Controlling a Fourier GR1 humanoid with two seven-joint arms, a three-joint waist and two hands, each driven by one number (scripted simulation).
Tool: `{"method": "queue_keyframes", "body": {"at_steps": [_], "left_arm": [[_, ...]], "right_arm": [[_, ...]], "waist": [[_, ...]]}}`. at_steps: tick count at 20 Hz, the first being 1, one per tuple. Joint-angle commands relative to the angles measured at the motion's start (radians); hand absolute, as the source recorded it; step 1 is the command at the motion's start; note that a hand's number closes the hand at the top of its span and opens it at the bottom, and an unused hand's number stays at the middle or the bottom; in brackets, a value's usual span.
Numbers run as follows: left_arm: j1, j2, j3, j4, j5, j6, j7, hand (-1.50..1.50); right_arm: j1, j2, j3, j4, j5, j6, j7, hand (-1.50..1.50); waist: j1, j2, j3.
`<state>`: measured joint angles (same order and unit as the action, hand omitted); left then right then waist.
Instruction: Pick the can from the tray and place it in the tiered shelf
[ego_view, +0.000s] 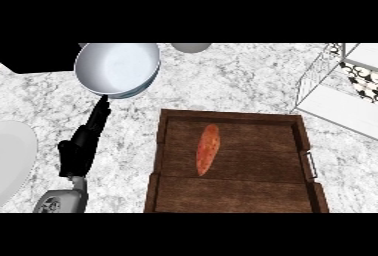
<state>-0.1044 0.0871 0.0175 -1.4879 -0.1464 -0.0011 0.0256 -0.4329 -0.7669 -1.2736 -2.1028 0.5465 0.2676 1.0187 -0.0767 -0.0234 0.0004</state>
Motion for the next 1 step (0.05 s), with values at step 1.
{"method": "queue_keyframes", "body": {"at_steps": [1], "left_arm": [[0.001,-0.024,-0.023,-0.019,-0.027,0.031,0.031,0.00]], "right_arm": [[0.072,-0.046,-0.207,-0.016,-0.183,0.217,0.054,-1.50]], "waist": [[-0.018,-0.005,0.001]]}}
